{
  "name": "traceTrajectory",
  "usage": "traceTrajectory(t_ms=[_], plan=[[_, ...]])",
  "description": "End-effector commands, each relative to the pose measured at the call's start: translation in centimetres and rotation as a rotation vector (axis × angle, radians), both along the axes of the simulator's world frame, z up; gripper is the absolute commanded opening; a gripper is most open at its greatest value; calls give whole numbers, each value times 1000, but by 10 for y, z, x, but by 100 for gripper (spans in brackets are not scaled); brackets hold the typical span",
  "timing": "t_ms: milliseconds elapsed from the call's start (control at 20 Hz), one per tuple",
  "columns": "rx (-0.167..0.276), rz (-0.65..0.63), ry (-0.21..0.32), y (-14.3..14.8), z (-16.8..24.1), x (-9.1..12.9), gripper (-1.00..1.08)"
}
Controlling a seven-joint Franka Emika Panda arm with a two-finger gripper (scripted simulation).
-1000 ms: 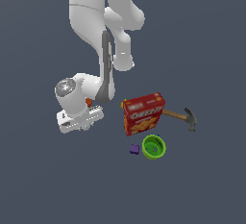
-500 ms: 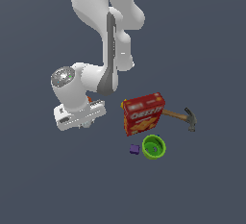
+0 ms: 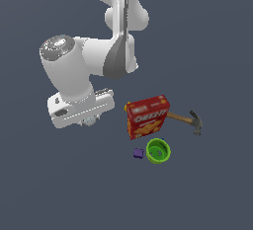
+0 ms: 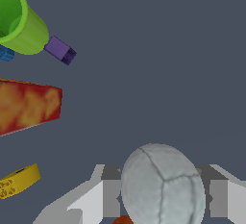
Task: Pick up a designated object from a clutter of objects.
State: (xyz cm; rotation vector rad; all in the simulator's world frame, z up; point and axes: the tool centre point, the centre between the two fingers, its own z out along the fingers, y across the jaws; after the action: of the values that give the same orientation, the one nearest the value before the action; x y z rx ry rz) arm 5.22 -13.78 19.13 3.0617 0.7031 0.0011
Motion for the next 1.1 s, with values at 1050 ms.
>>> traceTrajectory(t_ms=[1050], plan=[[0, -1, 1, 51, 172, 52, -100]])
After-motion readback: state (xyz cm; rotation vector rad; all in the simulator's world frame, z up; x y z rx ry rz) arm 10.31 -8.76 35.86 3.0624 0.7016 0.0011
